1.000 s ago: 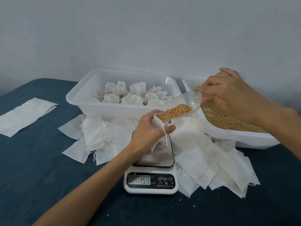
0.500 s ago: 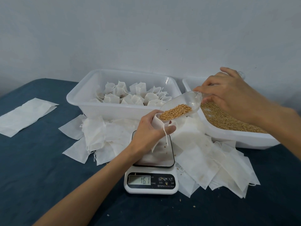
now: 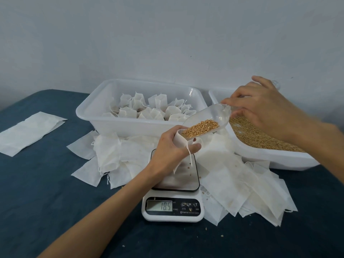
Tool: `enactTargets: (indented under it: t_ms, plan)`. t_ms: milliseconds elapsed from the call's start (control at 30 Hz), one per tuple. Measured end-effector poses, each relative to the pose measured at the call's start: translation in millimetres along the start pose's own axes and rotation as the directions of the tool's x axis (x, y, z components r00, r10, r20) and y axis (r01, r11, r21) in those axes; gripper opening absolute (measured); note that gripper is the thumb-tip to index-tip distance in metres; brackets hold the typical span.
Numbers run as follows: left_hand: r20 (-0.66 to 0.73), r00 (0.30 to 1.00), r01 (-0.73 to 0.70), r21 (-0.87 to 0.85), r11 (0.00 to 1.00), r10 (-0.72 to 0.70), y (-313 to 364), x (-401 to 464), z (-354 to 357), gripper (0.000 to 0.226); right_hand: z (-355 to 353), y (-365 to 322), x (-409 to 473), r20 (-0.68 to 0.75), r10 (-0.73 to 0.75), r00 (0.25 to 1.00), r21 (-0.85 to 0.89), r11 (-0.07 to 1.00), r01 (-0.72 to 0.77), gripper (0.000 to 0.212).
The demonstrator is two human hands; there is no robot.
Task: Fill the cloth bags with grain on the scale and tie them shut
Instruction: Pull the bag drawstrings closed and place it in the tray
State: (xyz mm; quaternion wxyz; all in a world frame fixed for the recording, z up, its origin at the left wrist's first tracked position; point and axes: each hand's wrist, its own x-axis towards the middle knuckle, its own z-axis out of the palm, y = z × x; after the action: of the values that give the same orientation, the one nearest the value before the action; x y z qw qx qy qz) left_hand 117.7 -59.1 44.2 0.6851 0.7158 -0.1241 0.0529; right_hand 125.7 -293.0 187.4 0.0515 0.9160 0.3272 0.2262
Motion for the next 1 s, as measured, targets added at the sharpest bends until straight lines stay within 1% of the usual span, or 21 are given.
enactTargets:
  t_ms: [400,1000]
  plan:
    - [0.005,1.0,-0.026,0.022,0.999,0.026,2.1,-0.8,-0.4,0.036,-0.3,-1.5,-0.3,-0.012,0.003,1.0,0.006,1.0,-0.003,0.031]
    - [-0.011,1.0,0.001,0.008,1.0,-0.001,5.5,-1.8,0.6,0.036,-2.9,-3.1,-0.6,-0.041,-0.025,0.999,0.003,1.0,0.025,0.031]
